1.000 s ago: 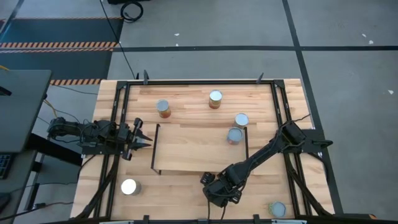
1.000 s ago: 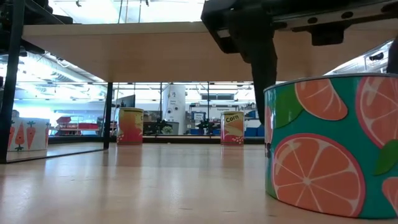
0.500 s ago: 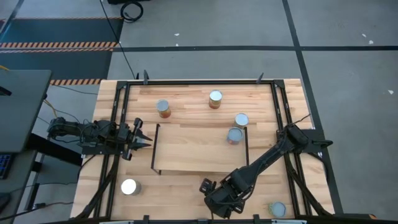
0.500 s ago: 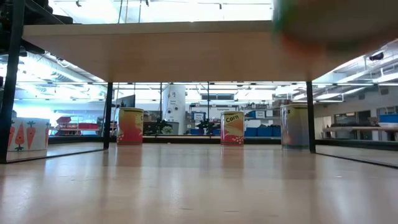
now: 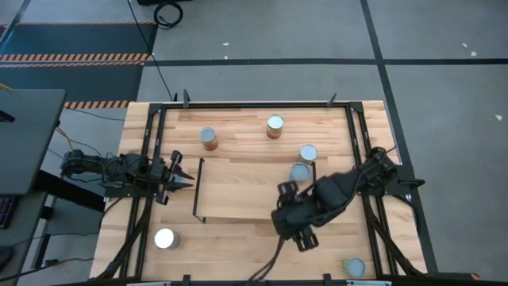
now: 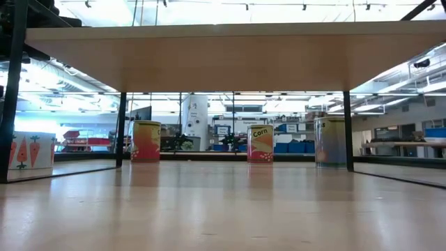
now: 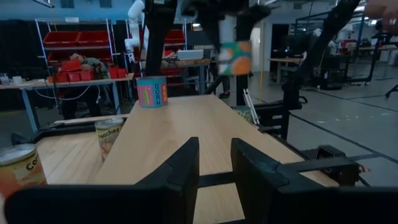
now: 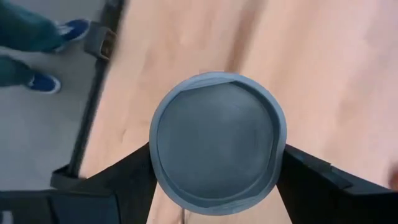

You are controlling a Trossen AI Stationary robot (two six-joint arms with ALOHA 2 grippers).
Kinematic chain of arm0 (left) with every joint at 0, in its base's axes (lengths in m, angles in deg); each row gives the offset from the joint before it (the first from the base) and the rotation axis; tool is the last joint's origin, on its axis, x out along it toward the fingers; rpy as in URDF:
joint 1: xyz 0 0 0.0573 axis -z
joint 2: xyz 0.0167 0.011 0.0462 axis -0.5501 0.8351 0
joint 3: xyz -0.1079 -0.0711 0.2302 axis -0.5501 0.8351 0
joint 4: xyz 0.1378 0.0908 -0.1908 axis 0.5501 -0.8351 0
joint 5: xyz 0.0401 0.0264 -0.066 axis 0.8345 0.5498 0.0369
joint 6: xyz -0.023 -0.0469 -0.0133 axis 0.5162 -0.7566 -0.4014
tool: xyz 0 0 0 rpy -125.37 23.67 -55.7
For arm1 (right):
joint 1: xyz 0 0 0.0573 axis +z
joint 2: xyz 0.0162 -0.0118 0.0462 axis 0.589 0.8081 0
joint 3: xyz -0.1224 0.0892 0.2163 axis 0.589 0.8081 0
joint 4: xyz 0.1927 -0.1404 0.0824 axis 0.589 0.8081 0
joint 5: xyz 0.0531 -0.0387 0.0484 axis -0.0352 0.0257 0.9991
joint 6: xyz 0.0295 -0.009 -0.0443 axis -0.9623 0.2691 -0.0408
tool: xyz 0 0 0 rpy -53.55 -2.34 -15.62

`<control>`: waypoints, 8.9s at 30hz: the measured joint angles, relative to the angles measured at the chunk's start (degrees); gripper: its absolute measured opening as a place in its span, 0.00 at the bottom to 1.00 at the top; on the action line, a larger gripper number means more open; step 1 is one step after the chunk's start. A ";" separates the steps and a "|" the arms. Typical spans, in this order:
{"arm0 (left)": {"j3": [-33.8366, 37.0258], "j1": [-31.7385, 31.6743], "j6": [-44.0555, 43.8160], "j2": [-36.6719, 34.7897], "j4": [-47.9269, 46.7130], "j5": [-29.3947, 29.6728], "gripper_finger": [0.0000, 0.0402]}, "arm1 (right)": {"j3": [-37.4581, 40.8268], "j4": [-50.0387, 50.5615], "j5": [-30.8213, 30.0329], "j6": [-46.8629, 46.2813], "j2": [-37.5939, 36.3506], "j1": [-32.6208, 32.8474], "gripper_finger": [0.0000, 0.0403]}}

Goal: Pick and place cans onto a shelf
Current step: Put the small canned oranges on the shelf, then adjust the small cans on the shelf, then put the small canned peas on the shelf

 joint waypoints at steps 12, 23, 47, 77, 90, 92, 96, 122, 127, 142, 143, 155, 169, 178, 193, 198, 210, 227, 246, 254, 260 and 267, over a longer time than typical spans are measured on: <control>0.00 -0.02 -0.02 0.02 0.12 0.04 0.25 | 26.32 -2.94 -1.55 -15.56 -14.54 -0.95 0.72; 0.00 0.00 0.00 0.02 0.09 0.02 0.25 | 40.30 -15.14 -3.81 -20.72 -21.43 -1.40 0.79; 0.00 -0.01 0.00 0.02 0.10 0.02 0.25 | 36.57 -12.36 0.72 -7.44 -22.37 -10.34 0.78; 0.00 -0.02 0.00 0.02 0.08 0.02 0.25 | 35.35 -9.13 5.45 -4.01 -22.50 -14.37 0.87; 0.00 -0.02 0.00 0.02 0.09 0.02 0.25 | 38.44 -11.93 13.12 -0.12 -22.20 -18.51 0.92; 0.00 -0.02 0.00 0.02 0.12 0.02 0.25 | 38.61 -11.38 13.59 -0.31 -22.26 -18.63 0.92; 0.00 -0.02 0.00 0.02 0.10 0.02 0.25 | 38.47 -11.83 15.55 -0.61 -22.26 -18.26 0.92; 0.00 -0.01 0.00 0.02 0.09 0.02 0.25 | 38.19 -15.52 4.98 -1.58 -22.15 -14.24 0.91; 0.00 -0.02 0.00 0.02 0.09 0.02 0.25 | 38.19 -15.49 5.03 -1.10 -22.15 -14.24 0.91; 0.00 -0.02 -0.02 0.00 0.08 0.02 0.25 | 38.13 -14.36 -0.73 -2.80 -22.17 -10.54 0.91; 0.00 0.00 0.00 0.01 0.09 0.02 0.25 | 38.13 -14.27 -1.68 -3.05 -22.17 -10.54 0.91; 0.00 -0.02 0.00 0.00 0.07 0.02 0.25 | 38.13 -13.48 -5.57 -3.31 -22.17 -10.72 0.91; 0.00 -0.01 0.00 0.02 0.08 0.02 0.25 | 38.15 -12.39 -1.92 -3.44 -22.54 -9.64 0.91; 0.00 -0.02 -0.01 0.01 0.07 0.02 0.25 | 38.15 -11.94 -5.88 -1.36 -22.33 -7.15 0.91; 0.00 0.00 0.00 0.02 0.09 0.02 0.25 | 38.19 -16.96 -4.16 -5.20 -26.60 -2.05 0.91; 0.00 -0.01 -0.01 0.00 0.07 0.02 0.25 | 38.15 -18.64 -0.85 -13.77 -29.43 6.05 0.91; 0.00 0.00 0.00 0.02 0.05 0.02 0.25 | 44.49 -18.45 5.95 -31.35 -25.17 30.43 0.91; 0.00 -0.01 0.00 0.01 0.09 0.01 0.25 | 70.10 -40.05 13.08 -85.99 -23.99 34.48 0.96; 0.00 -0.01 -0.02 0.01 0.09 0.03 0.25 | 74.45 -46.45 12.33 -113.60 -22.38 34.24 0.95; 0.00 -0.02 -0.01 0.02 0.27 0.02 0.25 | 74.15 -52.85 17.83 -113.60 -16.47 34.99 0.95; 0.00 0.00 -0.02 0.02 0.38 0.03 0.25 | 74.06 -54.37 19.17 -114.38 -16.60 35.21 0.95; 0.00 -0.02 -0.02 0.00 0.48 0.02 0.25 | 74.06 -58.42 18.93 -114.80 -16.56 34.66 0.87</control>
